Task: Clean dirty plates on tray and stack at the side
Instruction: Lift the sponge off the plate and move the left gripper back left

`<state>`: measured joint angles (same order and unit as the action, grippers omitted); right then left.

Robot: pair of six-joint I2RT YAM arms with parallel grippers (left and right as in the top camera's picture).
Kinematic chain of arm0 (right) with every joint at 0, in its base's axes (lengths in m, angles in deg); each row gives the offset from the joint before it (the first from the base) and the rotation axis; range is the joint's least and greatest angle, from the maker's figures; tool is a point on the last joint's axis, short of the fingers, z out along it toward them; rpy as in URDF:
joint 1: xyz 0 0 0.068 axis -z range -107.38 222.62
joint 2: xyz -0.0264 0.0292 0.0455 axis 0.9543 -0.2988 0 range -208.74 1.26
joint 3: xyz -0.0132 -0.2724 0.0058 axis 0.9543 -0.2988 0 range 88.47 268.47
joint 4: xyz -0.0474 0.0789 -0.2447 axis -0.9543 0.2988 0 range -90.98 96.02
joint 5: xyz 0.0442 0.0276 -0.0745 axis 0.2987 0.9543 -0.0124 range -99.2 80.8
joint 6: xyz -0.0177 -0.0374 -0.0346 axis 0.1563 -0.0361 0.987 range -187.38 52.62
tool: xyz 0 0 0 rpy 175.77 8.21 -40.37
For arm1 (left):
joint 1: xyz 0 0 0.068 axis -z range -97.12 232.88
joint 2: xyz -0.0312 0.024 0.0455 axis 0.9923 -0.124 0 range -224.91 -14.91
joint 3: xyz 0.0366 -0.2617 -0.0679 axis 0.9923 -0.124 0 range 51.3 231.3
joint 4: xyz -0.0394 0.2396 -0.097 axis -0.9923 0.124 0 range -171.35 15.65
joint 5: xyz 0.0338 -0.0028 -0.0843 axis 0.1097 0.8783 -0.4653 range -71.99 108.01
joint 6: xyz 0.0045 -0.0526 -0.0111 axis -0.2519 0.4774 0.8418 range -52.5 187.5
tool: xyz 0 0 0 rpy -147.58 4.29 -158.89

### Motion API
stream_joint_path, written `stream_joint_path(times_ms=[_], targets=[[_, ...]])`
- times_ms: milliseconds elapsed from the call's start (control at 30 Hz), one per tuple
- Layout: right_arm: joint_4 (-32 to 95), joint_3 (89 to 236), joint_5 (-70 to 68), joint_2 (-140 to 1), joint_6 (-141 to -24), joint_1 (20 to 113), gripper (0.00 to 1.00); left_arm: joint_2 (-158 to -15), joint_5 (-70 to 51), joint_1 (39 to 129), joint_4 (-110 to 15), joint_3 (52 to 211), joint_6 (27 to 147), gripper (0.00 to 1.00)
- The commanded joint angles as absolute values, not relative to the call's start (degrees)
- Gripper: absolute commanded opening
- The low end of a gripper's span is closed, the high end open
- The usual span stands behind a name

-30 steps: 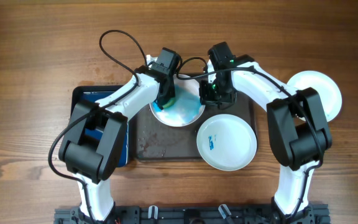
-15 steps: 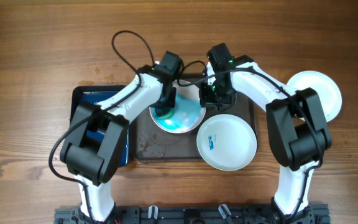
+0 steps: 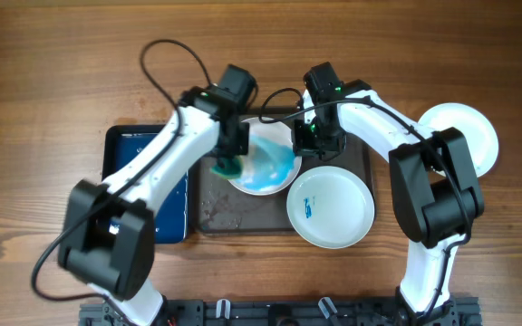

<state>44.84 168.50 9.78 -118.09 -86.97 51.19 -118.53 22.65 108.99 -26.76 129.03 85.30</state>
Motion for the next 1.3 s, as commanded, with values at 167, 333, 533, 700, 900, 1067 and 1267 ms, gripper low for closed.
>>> stream_joint_path(times_ms=[167, 333, 533, 700, 900, 1067, 1267], targets=[[42.7, 166.6, 3.2, -121.0, -86.4, 51.5, 0.05, -108.2, 34.7, 107.0, -22.0, 131.7, 94.8, 0.04], [40.6, 166.6, 3.2, -119.2, -85.5, 51.5, 0.04, -107.3, 35.8, 102.7, -12.9, 131.7, 100.0, 0.04], [39.7, 166.6, 2.2, -113.0, -85.3, 51.5, 0.04, -107.3, 35.7, 98.3, -10.5, 131.7, 100.1, 0.04], [39.7, 166.6, 1.7, -107.2, -85.3, 51.5, 0.04, -107.3, 35.7, 96.7, -9.1, 131.7, 99.9, 0.04], [39.6, 166.6, 5.4, -102.7, -84.2, 51.5, 0.04, -107.3, 35.6, 96.7, -9.1, 131.7, 99.5, 0.04], [38.1, 166.6, 13.2, -102.8, -86.2, 51.5, 0.04, -107.3, 35.7, 96.7, -8.8, 131.7, 99.5, 0.04], [32.4, 166.6, 22.0, -102.8, -90.5, 51.6, 0.04, -107.3, 35.7, 96.7, -8.0, 131.7, 99.5, 0.04]])
